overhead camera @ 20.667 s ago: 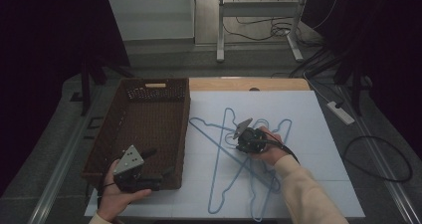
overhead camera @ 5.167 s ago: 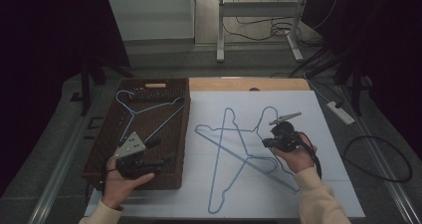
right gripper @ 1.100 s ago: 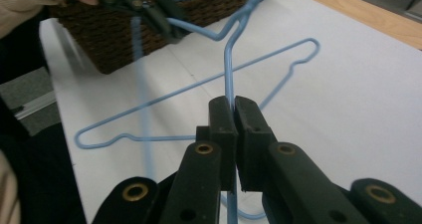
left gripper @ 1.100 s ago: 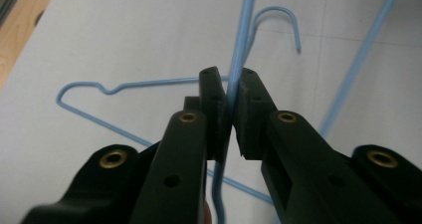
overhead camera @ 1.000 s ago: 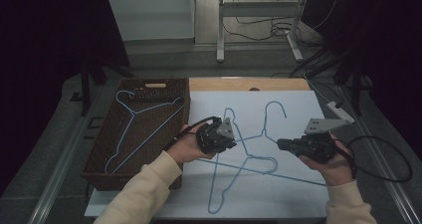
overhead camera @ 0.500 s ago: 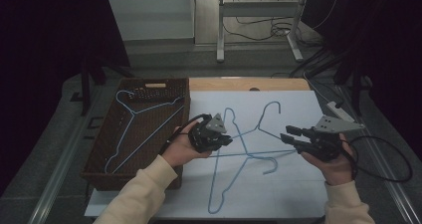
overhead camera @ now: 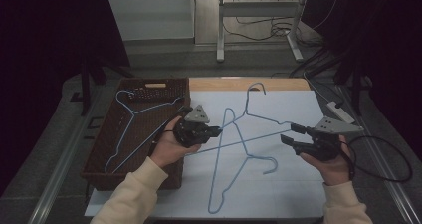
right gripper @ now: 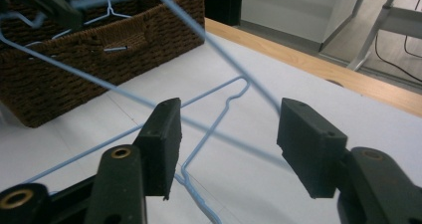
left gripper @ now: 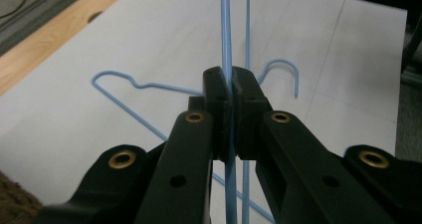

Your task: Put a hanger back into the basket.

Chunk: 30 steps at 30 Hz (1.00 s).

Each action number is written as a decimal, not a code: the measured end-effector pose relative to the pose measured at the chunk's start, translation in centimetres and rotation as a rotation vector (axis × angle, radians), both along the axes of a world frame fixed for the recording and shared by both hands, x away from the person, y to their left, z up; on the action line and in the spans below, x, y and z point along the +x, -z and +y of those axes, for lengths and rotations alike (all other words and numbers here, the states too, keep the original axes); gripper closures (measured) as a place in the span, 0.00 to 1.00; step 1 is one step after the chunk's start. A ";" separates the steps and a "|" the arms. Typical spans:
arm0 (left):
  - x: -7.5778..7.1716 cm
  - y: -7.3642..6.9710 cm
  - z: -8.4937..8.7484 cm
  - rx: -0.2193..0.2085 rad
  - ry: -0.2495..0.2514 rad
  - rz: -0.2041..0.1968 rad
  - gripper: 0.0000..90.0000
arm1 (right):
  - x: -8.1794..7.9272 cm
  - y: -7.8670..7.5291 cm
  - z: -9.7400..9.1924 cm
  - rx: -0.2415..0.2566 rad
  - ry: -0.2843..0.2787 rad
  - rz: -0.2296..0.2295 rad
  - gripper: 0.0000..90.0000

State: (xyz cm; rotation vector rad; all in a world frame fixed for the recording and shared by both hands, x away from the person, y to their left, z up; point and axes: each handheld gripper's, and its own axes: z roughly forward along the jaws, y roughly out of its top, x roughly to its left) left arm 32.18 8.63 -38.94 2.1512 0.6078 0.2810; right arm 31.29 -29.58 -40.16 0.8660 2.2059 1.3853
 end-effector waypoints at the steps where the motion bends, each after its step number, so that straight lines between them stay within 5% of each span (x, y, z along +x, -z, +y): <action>1: -0.1 -0.2 0.3 -0.009 -0.011 -0.004 0.97 | 0.1 0.2 0.0 -0.005 0.003 0.002 0.47; 21: -2.0 -2.6 6.5 -0.178 -0.152 -0.051 0.97 | 0.6 3.1 0.1 -0.015 0.033 0.057 0.41; 30: -3.0 -2.7 8.7 -0.202 -0.198 -0.074 0.97 | 0.5 3.9 0.1 -0.026 0.044 0.073 0.39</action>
